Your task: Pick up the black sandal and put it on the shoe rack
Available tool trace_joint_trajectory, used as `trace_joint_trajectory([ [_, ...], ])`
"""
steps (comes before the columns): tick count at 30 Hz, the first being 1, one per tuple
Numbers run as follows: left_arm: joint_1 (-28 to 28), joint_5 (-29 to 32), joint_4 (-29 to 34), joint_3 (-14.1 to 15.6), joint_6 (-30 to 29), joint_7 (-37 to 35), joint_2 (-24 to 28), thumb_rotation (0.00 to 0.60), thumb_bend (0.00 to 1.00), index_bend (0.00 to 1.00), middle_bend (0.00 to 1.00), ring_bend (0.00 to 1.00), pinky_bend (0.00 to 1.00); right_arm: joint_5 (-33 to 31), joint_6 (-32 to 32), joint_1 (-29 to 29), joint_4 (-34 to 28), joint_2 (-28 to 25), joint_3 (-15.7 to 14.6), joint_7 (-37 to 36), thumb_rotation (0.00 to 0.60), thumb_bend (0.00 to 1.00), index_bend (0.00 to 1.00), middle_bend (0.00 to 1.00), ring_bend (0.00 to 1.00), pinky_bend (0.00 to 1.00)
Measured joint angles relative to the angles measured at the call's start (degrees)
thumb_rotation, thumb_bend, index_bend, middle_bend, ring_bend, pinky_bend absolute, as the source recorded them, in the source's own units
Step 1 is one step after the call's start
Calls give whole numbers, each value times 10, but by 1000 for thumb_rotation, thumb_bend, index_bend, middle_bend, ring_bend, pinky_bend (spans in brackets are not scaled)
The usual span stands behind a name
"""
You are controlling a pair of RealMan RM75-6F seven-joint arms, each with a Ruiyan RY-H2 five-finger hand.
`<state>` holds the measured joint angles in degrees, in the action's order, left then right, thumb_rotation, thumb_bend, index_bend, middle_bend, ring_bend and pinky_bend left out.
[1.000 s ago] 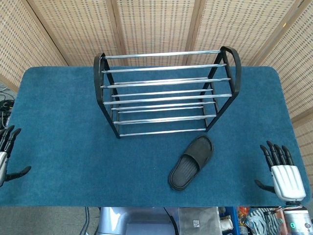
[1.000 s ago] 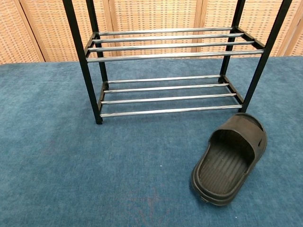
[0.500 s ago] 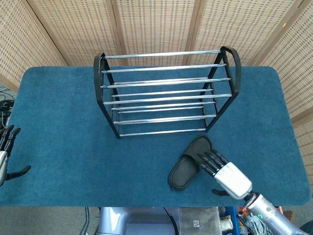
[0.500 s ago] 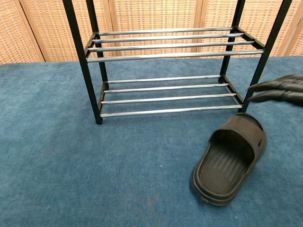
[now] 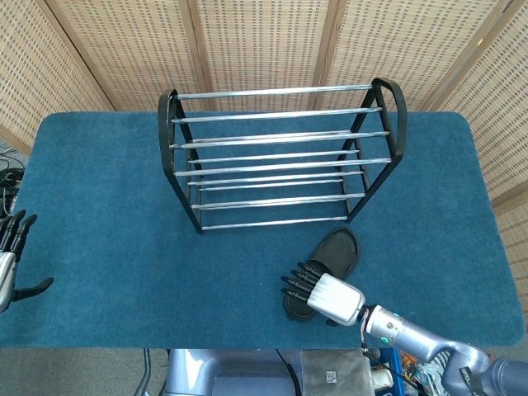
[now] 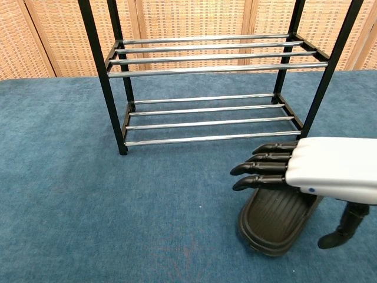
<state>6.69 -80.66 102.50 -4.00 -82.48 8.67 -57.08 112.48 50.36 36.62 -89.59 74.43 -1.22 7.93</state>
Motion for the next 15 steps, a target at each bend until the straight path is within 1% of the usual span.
trace_joint_trajectory([
  [7,1,3,1,0,1,0,0,600,106,0,0,0,0,-45,-60,28,6,15,13,63,600,0,0,0,0,0],
  [15,1,3,-1,-1,2,-6,1,600,105,0,0,0,0,-76,-92,41,13,25,8,121,600,0,0,0,0,0],
])
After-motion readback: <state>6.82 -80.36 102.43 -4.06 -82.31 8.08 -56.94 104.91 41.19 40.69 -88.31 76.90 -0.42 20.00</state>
